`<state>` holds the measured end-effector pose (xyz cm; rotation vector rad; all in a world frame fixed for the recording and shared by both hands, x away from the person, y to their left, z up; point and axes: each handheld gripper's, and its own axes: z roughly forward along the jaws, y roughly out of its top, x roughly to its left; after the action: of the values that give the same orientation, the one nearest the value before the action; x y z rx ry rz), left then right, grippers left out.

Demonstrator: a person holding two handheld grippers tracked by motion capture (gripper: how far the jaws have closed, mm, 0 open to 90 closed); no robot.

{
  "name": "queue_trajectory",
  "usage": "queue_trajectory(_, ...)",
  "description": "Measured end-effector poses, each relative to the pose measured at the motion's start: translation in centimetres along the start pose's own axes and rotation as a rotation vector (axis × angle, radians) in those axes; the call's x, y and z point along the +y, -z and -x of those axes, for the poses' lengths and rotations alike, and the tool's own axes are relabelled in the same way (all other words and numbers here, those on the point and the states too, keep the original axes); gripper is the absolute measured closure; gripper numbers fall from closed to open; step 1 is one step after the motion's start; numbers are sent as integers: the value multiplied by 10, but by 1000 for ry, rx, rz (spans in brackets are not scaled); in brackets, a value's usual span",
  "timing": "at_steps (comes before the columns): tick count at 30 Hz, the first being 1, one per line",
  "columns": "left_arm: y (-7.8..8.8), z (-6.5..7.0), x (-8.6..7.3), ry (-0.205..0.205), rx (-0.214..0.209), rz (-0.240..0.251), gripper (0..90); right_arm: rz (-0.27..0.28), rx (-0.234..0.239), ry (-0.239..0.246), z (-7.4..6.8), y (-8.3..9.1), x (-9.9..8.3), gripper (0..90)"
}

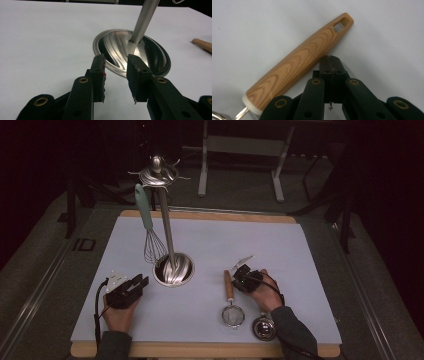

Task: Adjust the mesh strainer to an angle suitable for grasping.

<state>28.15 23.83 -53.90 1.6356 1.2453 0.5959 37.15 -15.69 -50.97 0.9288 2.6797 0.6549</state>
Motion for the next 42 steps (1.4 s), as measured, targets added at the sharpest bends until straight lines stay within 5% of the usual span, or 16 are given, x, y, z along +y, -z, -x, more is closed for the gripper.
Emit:
queue_trajectory(8, 0, 0, 0, 1, 0, 1, 682, 28, 36, -8, -13, 3, 17, 841)
queue_trajectory(16, 0, 0, 0, -4, 3, -1, 680, 59, 111, -90, -16, 16, 16, 621)
queue_trajectory(21, 0, 0, 0, -3, 3, -1, 677, 44, 188, -141, -18, 12, 13, 587)
queue_trajectory(27, 0, 1, 0, -6, 8, 0, 677, 10, 208, -192, -23, 9, 13, 563)
queue_trajectory(38, 0, 1, 0, -2, 7, 3, 677, -78, 248, -45, -52, 6, 36, 641)
queue_trajectory(42, 0, 1, 0, -1, 6, 4, 676, -110, 258, -28, -57, 6, 38, 648)
